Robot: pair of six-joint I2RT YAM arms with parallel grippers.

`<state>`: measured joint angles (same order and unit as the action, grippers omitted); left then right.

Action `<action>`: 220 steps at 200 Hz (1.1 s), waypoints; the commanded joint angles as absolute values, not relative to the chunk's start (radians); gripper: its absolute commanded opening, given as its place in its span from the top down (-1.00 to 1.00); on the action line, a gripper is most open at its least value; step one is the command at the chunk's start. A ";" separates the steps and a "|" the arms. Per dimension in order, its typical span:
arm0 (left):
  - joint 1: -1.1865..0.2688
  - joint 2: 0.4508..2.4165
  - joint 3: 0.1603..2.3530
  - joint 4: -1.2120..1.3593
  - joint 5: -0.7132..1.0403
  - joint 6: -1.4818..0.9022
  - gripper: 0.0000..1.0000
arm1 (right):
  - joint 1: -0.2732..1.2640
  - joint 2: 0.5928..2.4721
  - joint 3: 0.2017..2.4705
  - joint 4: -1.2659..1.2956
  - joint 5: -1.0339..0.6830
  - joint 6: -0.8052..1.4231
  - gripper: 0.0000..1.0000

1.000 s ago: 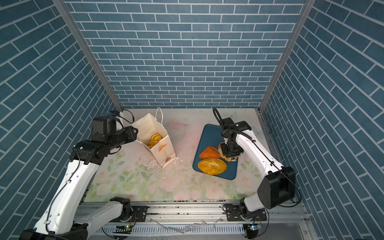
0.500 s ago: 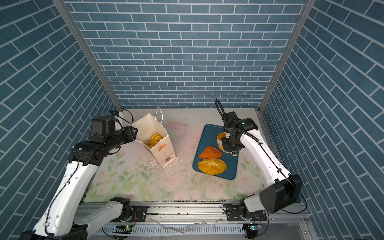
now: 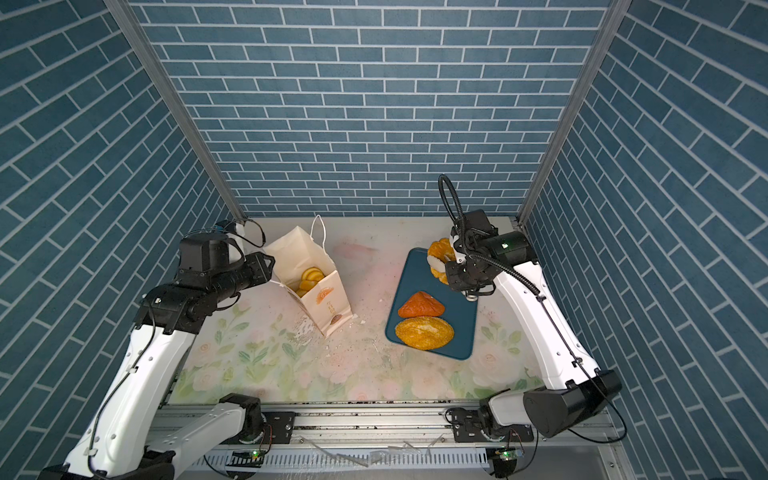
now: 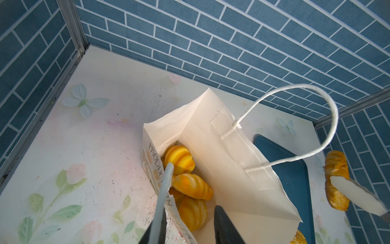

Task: Place the fake bread into the paper bag
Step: 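Lift the yellow ring bun in the tongs and carry it over the bag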

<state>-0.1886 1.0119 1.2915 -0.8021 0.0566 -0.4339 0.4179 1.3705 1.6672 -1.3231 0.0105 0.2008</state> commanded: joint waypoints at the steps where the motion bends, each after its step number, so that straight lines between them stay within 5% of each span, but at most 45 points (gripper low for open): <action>1: -0.194 0.995 1.294 -0.797 0.048 -0.432 0.19 | 0.417 1.330 1.738 -1.275 -0.059 0.159 0.68; 143: -0.201 0.979 1.262 -0.798 0.043 -0.472 0.00 | 0.709 1.730 2.440 -1.112 -0.319 -0.117 0.66; 220: -0.200 1.004 1.246 -0.806 0.020 -0.462 0.07 | 0.821 1.751 2.430 -1.026 -0.428 -0.151 0.66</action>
